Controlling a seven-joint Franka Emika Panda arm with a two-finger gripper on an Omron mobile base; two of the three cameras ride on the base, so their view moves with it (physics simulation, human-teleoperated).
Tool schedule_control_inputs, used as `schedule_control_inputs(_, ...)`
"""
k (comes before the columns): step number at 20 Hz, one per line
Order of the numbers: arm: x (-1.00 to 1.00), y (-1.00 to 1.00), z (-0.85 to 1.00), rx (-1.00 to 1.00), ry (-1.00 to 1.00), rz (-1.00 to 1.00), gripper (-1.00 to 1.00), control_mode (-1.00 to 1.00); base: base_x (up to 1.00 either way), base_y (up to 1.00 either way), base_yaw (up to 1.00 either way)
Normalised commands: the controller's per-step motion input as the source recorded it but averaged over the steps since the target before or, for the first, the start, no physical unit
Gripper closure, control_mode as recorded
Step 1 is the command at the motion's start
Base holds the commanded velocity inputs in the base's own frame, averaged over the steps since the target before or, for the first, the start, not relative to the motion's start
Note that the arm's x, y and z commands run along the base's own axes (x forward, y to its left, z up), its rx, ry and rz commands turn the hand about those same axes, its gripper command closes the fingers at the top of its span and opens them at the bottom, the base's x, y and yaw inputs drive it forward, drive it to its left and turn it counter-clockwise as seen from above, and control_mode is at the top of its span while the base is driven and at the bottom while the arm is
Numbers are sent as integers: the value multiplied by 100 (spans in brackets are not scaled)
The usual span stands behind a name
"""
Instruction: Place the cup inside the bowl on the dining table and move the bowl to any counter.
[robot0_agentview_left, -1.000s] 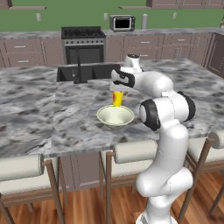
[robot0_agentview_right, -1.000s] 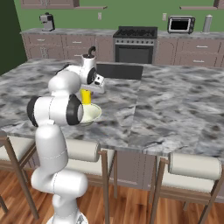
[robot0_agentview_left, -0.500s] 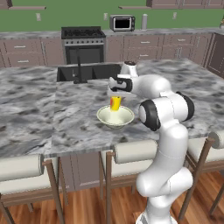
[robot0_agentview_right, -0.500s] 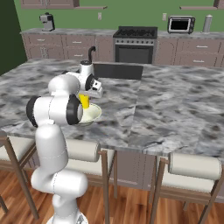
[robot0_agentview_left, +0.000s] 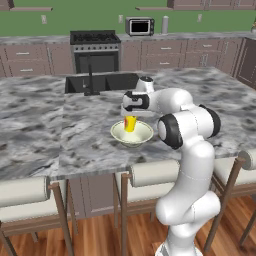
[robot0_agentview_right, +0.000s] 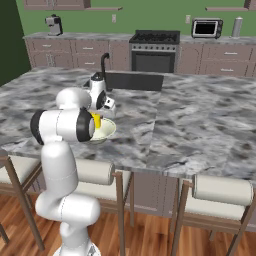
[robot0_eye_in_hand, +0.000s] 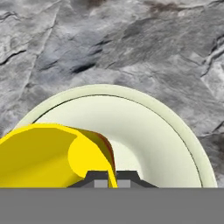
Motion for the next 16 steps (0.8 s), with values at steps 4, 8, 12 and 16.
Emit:
schedule_control_inputs(4, 0, 4, -24, 0, 0, 0, 100, -100, 0, 0, 0)
schedule_control_inputs(8, 0, 3, -18, 0, 0, 0, 100, -100, 0, 0, 0)
schedule_control_inputs(12, 0, 3, -17, 0, 0, 0, 100, -100, 0, 0, 0)
schedule_control_inputs(16, 0, 3, -25, 0, 0, 0, 100, -100, 0, 0, 0)
